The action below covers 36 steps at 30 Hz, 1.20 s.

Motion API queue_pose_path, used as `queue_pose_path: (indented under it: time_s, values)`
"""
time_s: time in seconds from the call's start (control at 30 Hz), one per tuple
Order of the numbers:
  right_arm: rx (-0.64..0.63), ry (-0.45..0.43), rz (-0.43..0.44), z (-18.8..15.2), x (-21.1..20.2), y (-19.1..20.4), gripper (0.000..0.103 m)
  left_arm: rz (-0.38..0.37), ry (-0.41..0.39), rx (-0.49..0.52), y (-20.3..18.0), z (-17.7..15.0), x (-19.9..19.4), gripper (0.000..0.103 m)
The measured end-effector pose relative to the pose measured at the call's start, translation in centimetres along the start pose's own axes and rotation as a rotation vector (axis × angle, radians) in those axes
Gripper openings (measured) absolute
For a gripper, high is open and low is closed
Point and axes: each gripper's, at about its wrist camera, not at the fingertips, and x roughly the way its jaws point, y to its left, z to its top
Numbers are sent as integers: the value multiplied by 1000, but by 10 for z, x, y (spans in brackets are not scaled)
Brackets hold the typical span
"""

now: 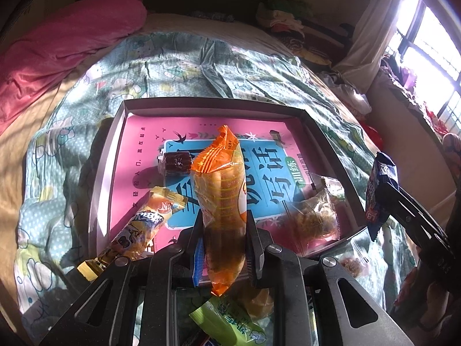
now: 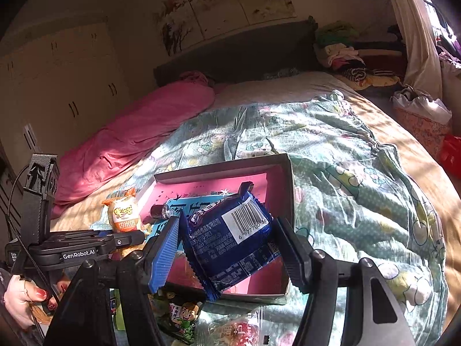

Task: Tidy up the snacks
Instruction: 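Carry the orange bread bag and blue biscuit pack over the tray with both tools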

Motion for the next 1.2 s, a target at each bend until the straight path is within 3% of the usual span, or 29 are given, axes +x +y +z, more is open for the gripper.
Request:
queue_pose_path:
  time_s: [0.73,1.2]
  values:
    - [13,82,-58,-12,29,-7,66,-22,29,-13,5,-5,14,24]
    - [-26,116,-33,-19,38,6,66,-23,35,-14,5,-6,13,24]
